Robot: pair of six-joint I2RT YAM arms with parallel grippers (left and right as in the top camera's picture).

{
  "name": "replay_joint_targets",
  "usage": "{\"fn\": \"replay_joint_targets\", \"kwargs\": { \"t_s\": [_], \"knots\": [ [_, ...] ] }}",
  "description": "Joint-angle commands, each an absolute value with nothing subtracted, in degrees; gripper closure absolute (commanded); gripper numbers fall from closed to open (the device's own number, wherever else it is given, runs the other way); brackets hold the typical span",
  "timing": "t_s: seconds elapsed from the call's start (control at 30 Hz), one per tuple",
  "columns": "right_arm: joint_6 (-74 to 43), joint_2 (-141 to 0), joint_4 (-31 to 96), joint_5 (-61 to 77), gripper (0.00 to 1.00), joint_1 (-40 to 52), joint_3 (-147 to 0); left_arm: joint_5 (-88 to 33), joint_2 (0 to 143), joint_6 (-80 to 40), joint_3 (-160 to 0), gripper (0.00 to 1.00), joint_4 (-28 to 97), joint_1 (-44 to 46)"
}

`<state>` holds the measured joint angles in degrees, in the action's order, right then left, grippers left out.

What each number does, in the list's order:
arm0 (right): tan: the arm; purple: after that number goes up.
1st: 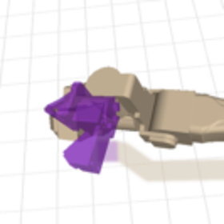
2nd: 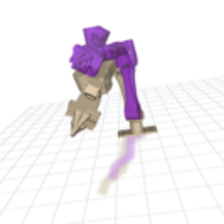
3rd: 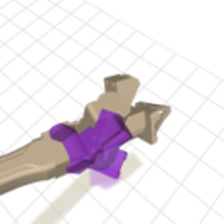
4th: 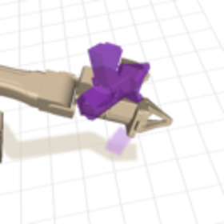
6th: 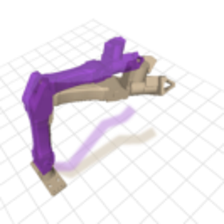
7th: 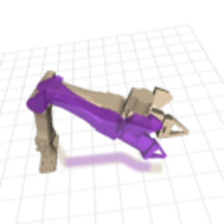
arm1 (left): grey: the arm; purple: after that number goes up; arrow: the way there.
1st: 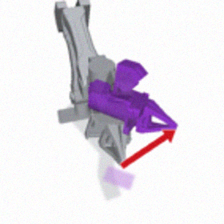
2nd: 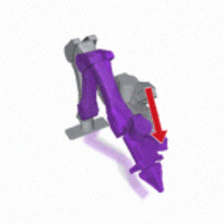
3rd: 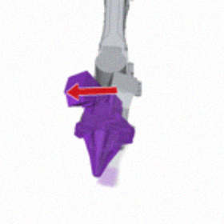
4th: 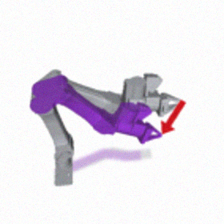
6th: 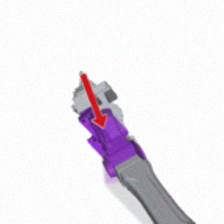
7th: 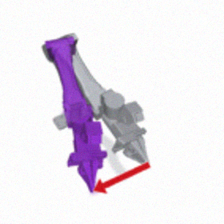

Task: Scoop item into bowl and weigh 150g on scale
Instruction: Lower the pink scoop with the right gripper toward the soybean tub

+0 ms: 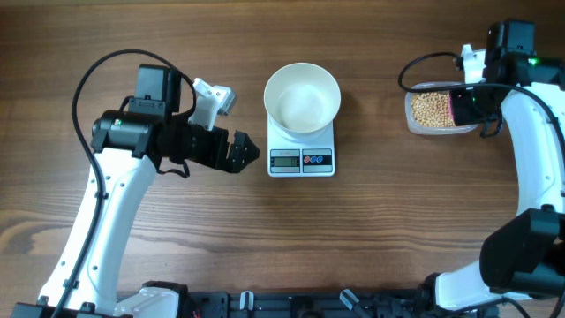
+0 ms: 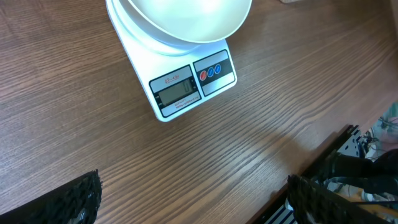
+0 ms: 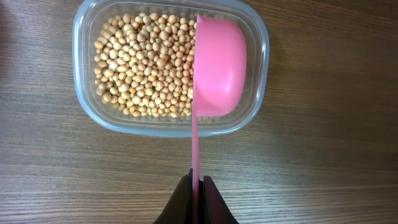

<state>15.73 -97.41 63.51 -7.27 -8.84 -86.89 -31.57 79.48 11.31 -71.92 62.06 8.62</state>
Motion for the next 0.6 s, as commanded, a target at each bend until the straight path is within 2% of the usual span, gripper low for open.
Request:
{"fn": "replay_joint_targets", "kwargs": {
  "t_s": [0.0, 0.57],
  "knots": [
    [15.0, -97.4, 63.0, -6.3, 0.96, -9.1, -86.9, -32.7, 78.9, 10.9, -71.6, 0.00, 62.0, 8.9],
    [15.0, -97.4, 62.6, -6.3, 0.96, -9.1, -86.9, -32.9, 78.9, 11.1, -71.6, 0.00, 63.9, 8.9]
  ]
}}
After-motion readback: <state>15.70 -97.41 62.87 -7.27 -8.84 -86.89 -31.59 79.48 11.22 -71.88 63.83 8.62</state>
